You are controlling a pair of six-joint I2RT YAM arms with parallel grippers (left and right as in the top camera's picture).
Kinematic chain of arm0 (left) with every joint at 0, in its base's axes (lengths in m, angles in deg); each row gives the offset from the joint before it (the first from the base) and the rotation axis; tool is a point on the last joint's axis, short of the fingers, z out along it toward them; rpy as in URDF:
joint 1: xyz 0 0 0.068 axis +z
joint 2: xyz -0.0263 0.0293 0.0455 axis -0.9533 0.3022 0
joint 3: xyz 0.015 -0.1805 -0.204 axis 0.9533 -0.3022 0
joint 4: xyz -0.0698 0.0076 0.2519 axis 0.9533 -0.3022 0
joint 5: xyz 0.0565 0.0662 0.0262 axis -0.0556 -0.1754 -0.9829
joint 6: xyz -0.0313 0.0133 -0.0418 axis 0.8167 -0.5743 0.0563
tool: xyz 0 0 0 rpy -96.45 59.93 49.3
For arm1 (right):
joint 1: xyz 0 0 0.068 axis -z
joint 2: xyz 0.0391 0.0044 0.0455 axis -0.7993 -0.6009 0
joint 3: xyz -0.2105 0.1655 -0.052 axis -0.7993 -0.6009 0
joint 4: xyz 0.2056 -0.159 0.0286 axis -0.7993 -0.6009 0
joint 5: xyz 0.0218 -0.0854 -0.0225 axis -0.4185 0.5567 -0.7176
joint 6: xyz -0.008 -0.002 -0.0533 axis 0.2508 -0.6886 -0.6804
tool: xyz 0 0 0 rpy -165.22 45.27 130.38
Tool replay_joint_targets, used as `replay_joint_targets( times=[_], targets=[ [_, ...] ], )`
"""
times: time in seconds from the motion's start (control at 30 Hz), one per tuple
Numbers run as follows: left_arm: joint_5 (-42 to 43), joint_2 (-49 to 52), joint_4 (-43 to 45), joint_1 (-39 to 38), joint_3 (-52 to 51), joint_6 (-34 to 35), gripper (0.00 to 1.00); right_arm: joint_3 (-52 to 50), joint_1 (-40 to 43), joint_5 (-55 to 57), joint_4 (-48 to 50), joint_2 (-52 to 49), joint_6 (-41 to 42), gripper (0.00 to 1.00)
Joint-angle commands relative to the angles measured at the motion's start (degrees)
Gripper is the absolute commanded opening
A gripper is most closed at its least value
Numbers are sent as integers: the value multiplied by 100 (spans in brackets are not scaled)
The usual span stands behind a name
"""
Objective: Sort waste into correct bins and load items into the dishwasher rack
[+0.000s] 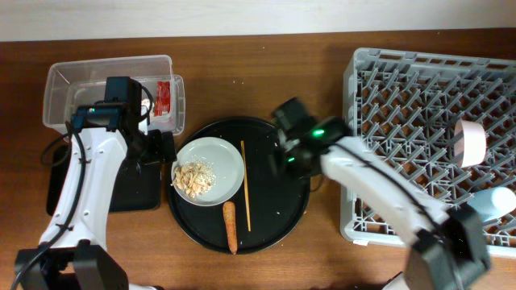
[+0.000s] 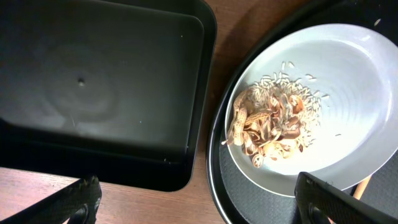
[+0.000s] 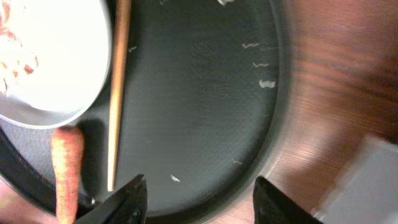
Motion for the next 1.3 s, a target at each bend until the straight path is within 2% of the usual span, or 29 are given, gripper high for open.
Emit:
replay_joint_targets(
  times=[0.0,0.07,0.23,0.33,0.43,0.7,0.77,0.83,0.93,1.03,1.13,1.27],
  targets=[
    [61,-118,2,4,15,13,99,63,-623,-35,291,-695,341,54],
    [61,-118,2,4,15,13,99,63,-925,-35,562,-1189,776,54],
    [61,-118,15,4,15,13,99,63,-1298,44,1073,-1633,1266,53],
    [61,-118,15,4,15,13,99,63,-1320,490,1084,-1687,1692,53],
    [61,-118,15,4,15,13,99,63,-1320,485,1069,-1978,1904,52],
    [61,-118,17,4,15,13,99,63,-1320,330,1047,-2083,2090,12],
    [61,-118,15,4,15,13,99,66,-1318,291,1012,-2076,2090,5],
    [61,-118,2,4,15,13,99,87,-1263,297,859,-1945,2083,4],
    [61,-118,4,4,15,13,99,155,-837,358,455,-1215,1711,4],
    [61,-118,4,4,15,15,99,155,-247,358,96,-162,994,4],
    [66,-118,4,4,15,15,99,155,1104,361,-835,1161,-31,4],
    [127,-118,15,4,15,15,99,55,2433,356,-1272,1204,-586,4]
  ],
)
